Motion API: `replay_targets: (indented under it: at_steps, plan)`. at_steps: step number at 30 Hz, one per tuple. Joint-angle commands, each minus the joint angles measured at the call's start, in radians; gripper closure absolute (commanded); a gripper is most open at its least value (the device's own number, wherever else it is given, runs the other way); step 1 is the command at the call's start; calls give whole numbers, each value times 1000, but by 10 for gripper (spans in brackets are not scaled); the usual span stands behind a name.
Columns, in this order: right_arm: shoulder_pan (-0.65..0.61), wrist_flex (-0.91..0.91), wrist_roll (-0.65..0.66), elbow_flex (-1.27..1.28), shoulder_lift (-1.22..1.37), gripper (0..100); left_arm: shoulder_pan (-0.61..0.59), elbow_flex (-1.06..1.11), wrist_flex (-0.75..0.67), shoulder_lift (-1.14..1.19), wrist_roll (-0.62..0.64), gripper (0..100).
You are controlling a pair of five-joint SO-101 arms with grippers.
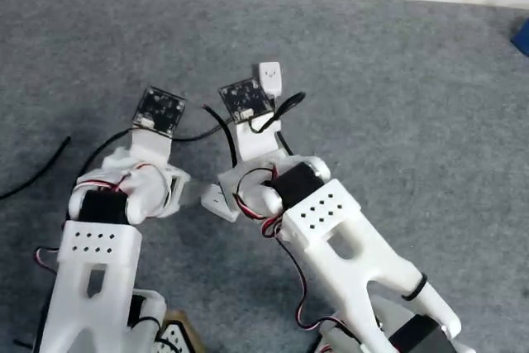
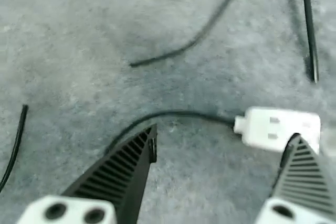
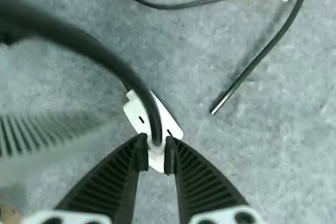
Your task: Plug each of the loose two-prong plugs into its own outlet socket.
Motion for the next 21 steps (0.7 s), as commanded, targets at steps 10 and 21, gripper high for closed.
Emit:
replay_targets:
  at_steps: [10,21]
  plan:
    - [-7,65,5,-105,-28,993,-16,-27,11,-8,-21,627]
    - [-68,174,-46,-242,-30,993,25,-90,-60,312,-34,628]
